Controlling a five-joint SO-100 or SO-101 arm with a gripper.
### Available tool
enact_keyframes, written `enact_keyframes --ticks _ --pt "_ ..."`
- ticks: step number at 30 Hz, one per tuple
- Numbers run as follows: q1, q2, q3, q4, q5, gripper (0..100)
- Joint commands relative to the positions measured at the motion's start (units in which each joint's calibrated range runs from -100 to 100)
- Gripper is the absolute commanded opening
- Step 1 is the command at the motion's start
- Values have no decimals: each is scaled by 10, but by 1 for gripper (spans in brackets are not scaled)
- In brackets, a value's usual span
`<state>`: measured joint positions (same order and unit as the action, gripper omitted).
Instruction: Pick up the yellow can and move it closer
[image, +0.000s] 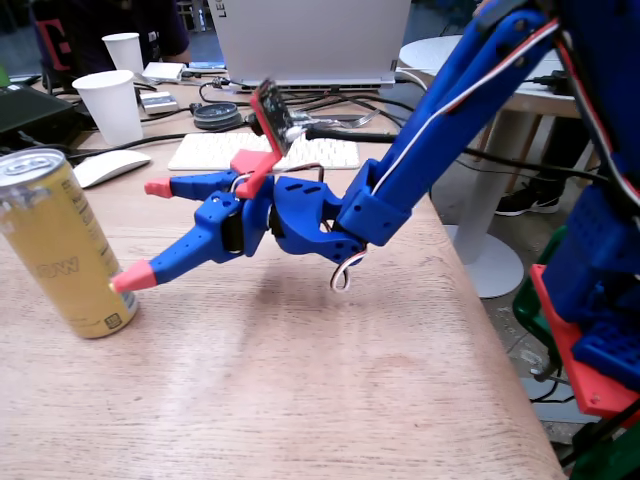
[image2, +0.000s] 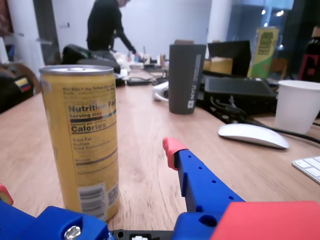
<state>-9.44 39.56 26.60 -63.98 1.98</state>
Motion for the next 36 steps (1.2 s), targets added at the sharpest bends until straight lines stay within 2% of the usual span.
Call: enact_keyframes --ticks 1,5,12,15,27,36 --pt "3 37 -117 -1 2 62" --pt "3 72 -194 31 2 62" --pt "3 73 -352 250 2 62" --pt "3 76 -390 300 2 62" --pt "-66 76 -399 315 2 62" --pt "-51 119 -471 315 2 62"
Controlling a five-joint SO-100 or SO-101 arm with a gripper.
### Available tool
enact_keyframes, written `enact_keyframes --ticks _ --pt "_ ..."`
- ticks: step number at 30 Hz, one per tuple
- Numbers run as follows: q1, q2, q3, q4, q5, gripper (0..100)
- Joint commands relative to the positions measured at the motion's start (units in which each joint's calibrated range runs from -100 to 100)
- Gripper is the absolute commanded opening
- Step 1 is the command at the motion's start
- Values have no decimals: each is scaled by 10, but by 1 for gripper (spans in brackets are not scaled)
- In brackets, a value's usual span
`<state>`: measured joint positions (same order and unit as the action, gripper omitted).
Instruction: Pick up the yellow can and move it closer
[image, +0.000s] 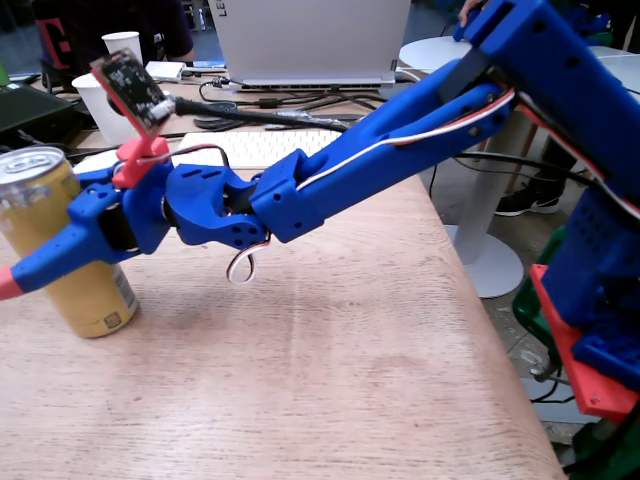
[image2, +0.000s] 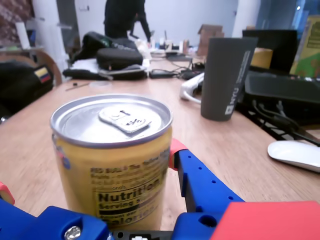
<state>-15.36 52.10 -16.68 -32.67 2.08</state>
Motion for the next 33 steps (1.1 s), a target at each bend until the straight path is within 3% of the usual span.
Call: enact_keyframes --ticks 1,6,9,33 --pt "10 -6 -45 3 1 62" --pt "10 -1 -54 44 1 57" --pt "10 -2 -54 44 1 49" --pt "3 21 -101 45 2 24"
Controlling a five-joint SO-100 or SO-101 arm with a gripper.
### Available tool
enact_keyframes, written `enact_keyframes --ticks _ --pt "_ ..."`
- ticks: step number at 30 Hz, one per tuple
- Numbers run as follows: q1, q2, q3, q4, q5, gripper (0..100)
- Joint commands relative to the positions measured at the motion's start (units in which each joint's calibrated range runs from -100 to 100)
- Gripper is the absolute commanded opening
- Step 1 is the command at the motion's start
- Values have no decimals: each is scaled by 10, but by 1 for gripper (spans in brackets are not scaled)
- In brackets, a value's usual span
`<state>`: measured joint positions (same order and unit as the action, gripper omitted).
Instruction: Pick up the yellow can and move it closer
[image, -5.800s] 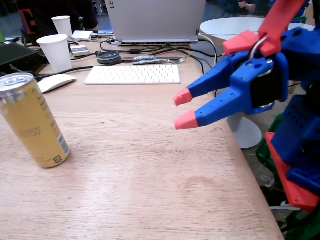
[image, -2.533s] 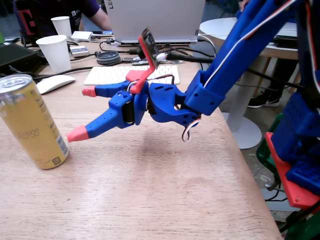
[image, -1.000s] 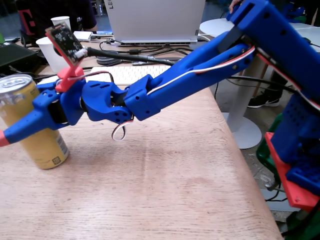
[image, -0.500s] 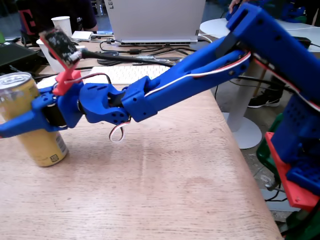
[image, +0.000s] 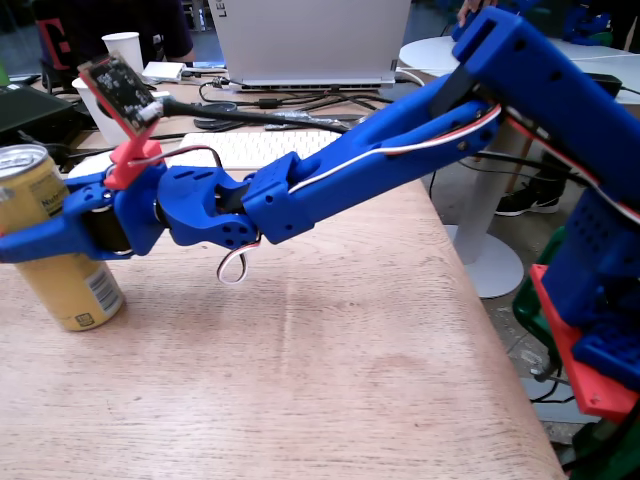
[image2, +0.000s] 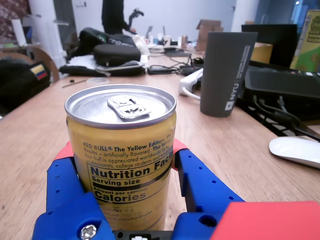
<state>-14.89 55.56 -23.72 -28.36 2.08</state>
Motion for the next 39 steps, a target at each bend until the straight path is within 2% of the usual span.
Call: enact_keyframes --ticks 1,9,21,24,29,31,35,39 --pt "-2 -14 -29 2 2 22" --pt "-8 -14 -27 2 2 16" --pt "-10 -14 -25 3 1 16" --pt "-10 -14 -25 3 1 12" --pt "-12 -23 -24 4 0 13" --pt "-14 -38 -24 36 0 13" --pt "-14 -127 -24 175 0 13" --pt "-17 -176 -15 183 0 13"
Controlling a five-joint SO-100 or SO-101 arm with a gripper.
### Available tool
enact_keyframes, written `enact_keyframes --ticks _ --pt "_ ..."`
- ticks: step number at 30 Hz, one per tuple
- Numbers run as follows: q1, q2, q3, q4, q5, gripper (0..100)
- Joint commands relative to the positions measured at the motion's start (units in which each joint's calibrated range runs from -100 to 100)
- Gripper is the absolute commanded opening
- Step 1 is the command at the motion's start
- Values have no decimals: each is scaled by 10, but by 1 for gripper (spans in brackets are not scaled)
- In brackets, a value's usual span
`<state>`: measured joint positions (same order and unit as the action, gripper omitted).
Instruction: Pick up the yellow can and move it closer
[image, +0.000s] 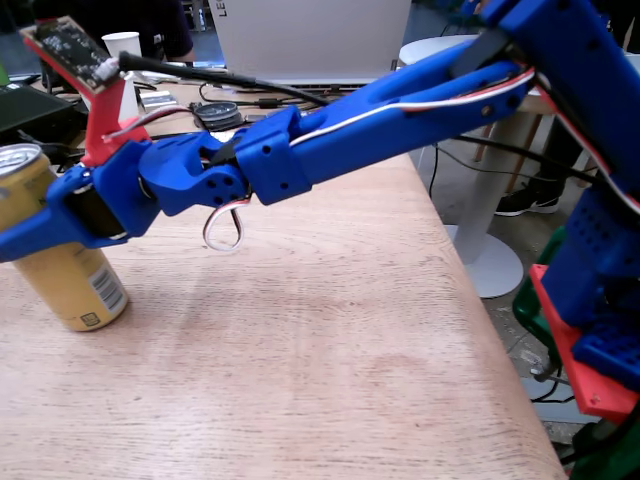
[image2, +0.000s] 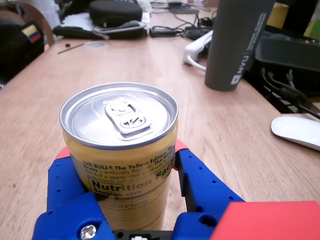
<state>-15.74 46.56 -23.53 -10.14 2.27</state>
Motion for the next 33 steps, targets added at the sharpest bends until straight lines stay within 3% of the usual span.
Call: enact_keyframes --ticks 1,9,33 --pt "-8 -105 3 1 -2 13" --pt "-71 -415 426 -9 -5 13" --pt "-73 -1073 1001 1 -1 13"
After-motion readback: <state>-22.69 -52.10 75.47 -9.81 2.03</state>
